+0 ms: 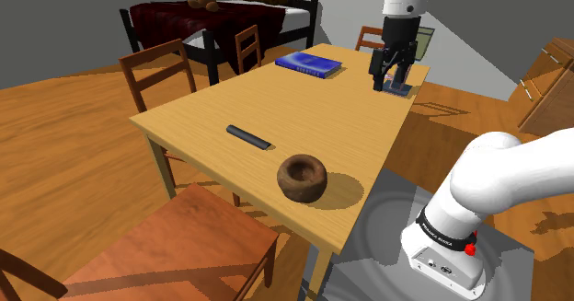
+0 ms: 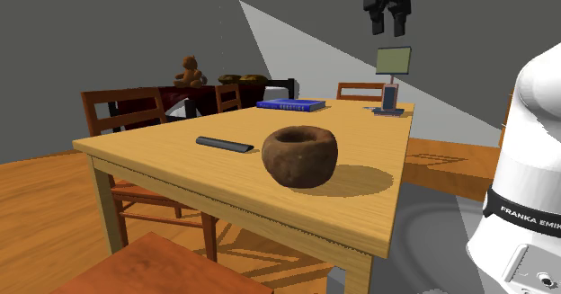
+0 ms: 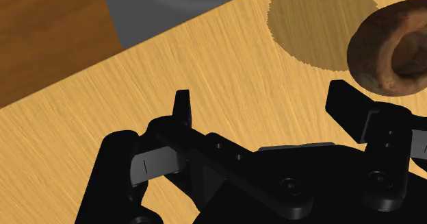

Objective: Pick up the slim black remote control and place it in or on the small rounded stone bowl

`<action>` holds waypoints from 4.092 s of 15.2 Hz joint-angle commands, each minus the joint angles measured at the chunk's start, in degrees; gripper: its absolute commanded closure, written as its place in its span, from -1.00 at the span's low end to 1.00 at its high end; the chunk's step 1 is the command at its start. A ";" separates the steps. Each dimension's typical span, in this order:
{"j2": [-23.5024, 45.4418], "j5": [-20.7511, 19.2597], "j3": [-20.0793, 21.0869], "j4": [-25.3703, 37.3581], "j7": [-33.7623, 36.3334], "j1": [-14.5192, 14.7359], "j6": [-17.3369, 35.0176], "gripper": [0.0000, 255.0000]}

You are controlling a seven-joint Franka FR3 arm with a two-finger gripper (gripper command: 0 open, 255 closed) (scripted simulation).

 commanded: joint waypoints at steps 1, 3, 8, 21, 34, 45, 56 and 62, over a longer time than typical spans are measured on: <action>0.00 0.00 0.00 0.00 0.00 0.00 0.00 -1.00; 2.83 0.64 0.32 -0.61 -0.06 0.54 3.80 -1.00; 10.85 2.11 1.20 -0.78 -0.39 1.88 12.92 -1.00; 35.55 4.81 3.92 7.63 -1.78 5.04 31.77 -1.00; 62.01 4.55 6.68 28.02 -2.63 8.12 40.50 -1.00; 68.44 4.04 6.90 29.66 -2.53 9.00 45.63 -1.00; 68.50 4.03 6.91 29.77 -2.50 9.02 45.59 1.00; 68.03 4.07 6.92 29.88 -2.51 8.99 45.01 1.00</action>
